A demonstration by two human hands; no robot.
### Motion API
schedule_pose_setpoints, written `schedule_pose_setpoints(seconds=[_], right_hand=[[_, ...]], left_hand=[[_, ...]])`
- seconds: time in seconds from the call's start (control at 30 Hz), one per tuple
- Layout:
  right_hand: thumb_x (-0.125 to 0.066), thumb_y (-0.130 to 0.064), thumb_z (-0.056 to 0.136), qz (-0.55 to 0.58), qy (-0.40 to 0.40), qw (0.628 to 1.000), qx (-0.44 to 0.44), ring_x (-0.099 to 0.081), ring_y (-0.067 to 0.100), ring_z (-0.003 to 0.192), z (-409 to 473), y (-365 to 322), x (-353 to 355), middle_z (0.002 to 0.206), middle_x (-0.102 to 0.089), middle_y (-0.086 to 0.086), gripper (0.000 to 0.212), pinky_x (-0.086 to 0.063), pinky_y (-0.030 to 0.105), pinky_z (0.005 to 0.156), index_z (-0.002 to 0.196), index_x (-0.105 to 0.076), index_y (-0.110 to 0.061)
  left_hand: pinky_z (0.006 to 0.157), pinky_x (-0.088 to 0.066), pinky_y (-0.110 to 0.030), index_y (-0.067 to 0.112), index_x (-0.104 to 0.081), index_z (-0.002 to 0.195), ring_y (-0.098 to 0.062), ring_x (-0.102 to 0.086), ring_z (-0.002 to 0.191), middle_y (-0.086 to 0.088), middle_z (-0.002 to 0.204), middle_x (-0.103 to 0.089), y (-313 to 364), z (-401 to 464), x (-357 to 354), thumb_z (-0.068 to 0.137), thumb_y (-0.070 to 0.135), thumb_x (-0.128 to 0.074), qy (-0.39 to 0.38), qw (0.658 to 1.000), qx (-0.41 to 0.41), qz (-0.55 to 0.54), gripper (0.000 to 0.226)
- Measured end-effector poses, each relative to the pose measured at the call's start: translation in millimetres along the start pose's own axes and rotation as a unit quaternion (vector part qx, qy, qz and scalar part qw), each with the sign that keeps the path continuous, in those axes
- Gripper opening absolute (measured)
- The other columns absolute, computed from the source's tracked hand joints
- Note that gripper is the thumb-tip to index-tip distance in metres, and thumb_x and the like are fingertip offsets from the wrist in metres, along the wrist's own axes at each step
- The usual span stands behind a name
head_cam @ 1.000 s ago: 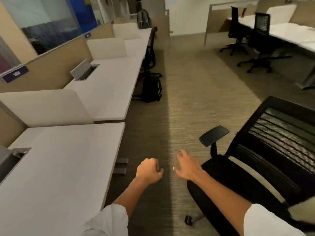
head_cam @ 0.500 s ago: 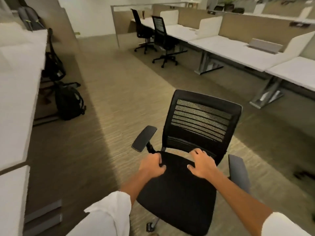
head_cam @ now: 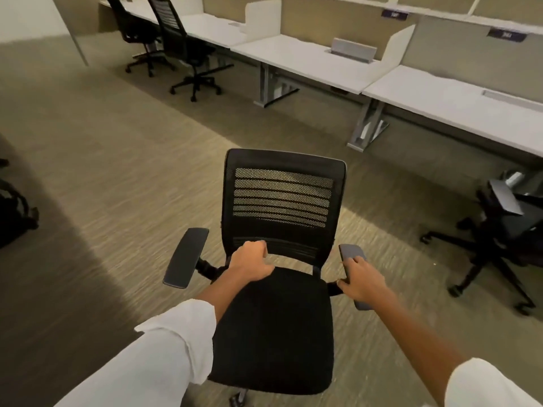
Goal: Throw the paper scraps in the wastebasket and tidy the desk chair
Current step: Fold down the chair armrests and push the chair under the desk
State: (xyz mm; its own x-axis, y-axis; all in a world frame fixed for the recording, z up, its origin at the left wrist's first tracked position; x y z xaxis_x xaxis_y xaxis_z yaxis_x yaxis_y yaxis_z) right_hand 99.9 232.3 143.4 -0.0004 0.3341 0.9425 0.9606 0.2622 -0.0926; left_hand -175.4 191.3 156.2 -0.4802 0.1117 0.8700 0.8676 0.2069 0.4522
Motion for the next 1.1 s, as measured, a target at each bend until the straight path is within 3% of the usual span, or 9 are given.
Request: schedule_pose_setpoints(seconds=[0.13, 0.27, 0.4, 0.5, 0.6, 0.73, 0.93, 1.03, 1.1], right_hand=[[-0.062, -0.042, 0.089, 0.012, -0.013, 0.999, -0.028, -0.057, 0.030, 0.112, 8, 27, 0, 0.122, -0.056, 0.010, 0.047, -0.053, 0.042, 0.085, 0.123, -0.051, -0.011], [-0.061, -0.043, 0.091, 0.002, -0.025, 0.999, -0.032, -0.057, 0.031, 0.115, 24, 58, -6, 0.126, -0.056, 0.010, 0.050, -0.052, 0.042, 0.089, 0.129, -0.050, -0.012], [-0.059, -0.043, 0.093, 0.010, -0.067, 0.997, -0.031, -0.053, 0.032, 0.122, 53, 91, -20, 0.134, -0.053, 0.012, 0.057, -0.051, 0.043, 0.095, 0.138, -0.043, -0.011], [-0.060, -0.042, 0.094, 0.024, -0.103, 0.994, -0.029, -0.051, 0.033, 0.127, 73, 117, -36, 0.138, -0.051, 0.012, 0.063, -0.050, 0.045, 0.099, 0.144, -0.038, -0.012], [-0.066, -0.043, 0.090, 0.047, -0.131, 0.990, -0.029, -0.051, 0.032, 0.126, 96, 143, -62, 0.136, -0.050, 0.011, 0.068, -0.050, 0.046, 0.099, 0.144, -0.037, -0.014], [-0.077, -0.053, 0.077, 0.096, -0.148, 0.982, -0.064, -0.052, 0.028, 0.127, 114, 164, -94, 0.140, -0.049, 0.008, 0.090, -0.051, 0.042, 0.099, 0.147, -0.031, -0.018], [-0.075, -0.066, 0.070, 0.150, -0.158, 0.969, -0.115, -0.051, 0.028, 0.130, 132, 202, -128, 0.143, -0.049, 0.012, 0.103, -0.047, 0.039, 0.101, 0.147, -0.031, -0.012], [-0.074, -0.061, 0.077, 0.225, -0.188, 0.946, -0.140, -0.056, 0.028, 0.124, 138, 210, -148, 0.138, -0.055, 0.012, 0.092, -0.050, 0.038, 0.098, 0.144, -0.038, -0.009], [-0.075, -0.049, 0.082, 0.329, -0.199, 0.910, -0.154, -0.060, 0.027, 0.117, 143, 211, -160, 0.134, -0.059, 0.014, 0.081, -0.053, 0.033, 0.090, 0.141, -0.043, -0.004]], left_hand=[[0.068, -0.054, -0.033, 0.026, -0.056, 0.087, -0.017, -0.063, 0.082, 0.004, 0.087, -0.065, 20, 20, -14, 0.077, 0.038, -0.072, -0.012, 1.000, -0.003, -0.015, 0.023], [0.058, -0.044, -0.025, 0.028, -0.054, 0.087, -0.011, -0.060, 0.078, 0.006, 0.087, -0.063, 47, 40, -41, 0.076, 0.043, -0.073, -0.040, 0.998, -0.008, -0.049, 0.027], [0.072, -0.056, -0.031, 0.027, -0.054, 0.095, -0.010, -0.062, 0.079, 0.006, 0.086, -0.064, 77, 59, -90, 0.081, 0.049, -0.073, -0.107, 0.993, 0.001, -0.057, 0.032], [0.075, -0.054, -0.031, 0.027, -0.054, 0.101, -0.011, -0.062, 0.084, 0.004, 0.091, -0.062, 96, 70, -134, 0.083, 0.048, -0.072, -0.149, 0.985, 0.038, -0.077, 0.034], [0.079, -0.055, -0.033, 0.022, -0.057, 0.113, -0.016, -0.064, 0.090, -0.001, 0.101, -0.065, 120, 83, -178, 0.083, 0.048, -0.072, -0.185, 0.974, 0.084, -0.102, 0.042], [0.091, -0.056, -0.041, 0.017, -0.054, 0.122, -0.023, -0.064, 0.108, -0.007, 0.118, -0.064, 143, 102, -225, 0.083, 0.047, -0.074, -0.207, 0.963, 0.126, -0.120, 0.053], [0.107, -0.047, -0.043, 0.015, -0.037, 0.145, -0.027, -0.049, 0.134, -0.011, 0.148, -0.047, 147, 116, -271, 0.073, 0.053, -0.081, -0.231, 0.951, 0.171, -0.116, 0.093], [0.116, -0.037, -0.044, 0.013, -0.016, 0.157, -0.031, -0.029, 0.149, -0.012, 0.163, -0.026, 143, 118, -296, 0.068, 0.054, -0.084, -0.274, 0.940, 0.176, -0.096, 0.119], [0.116, -0.037, -0.043, 0.012, -0.014, 0.157, -0.031, -0.028, 0.148, -0.012, 0.162, -0.025, 148, 119, -314, 0.060, 0.056, -0.087, -0.307, 0.930, 0.178, -0.097, 0.129]])
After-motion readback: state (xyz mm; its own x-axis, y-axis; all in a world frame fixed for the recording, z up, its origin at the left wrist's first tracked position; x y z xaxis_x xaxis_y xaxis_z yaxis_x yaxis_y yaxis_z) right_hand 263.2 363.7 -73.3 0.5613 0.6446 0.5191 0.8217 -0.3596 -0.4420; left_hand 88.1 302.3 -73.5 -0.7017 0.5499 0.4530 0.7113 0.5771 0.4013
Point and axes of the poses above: each hand's wrist, its own z-axis towards the middle knuckle, its own x-axis out of the back of the hand, y = z × x, the point moved 10 cm from there along z, towards the middle knuckle
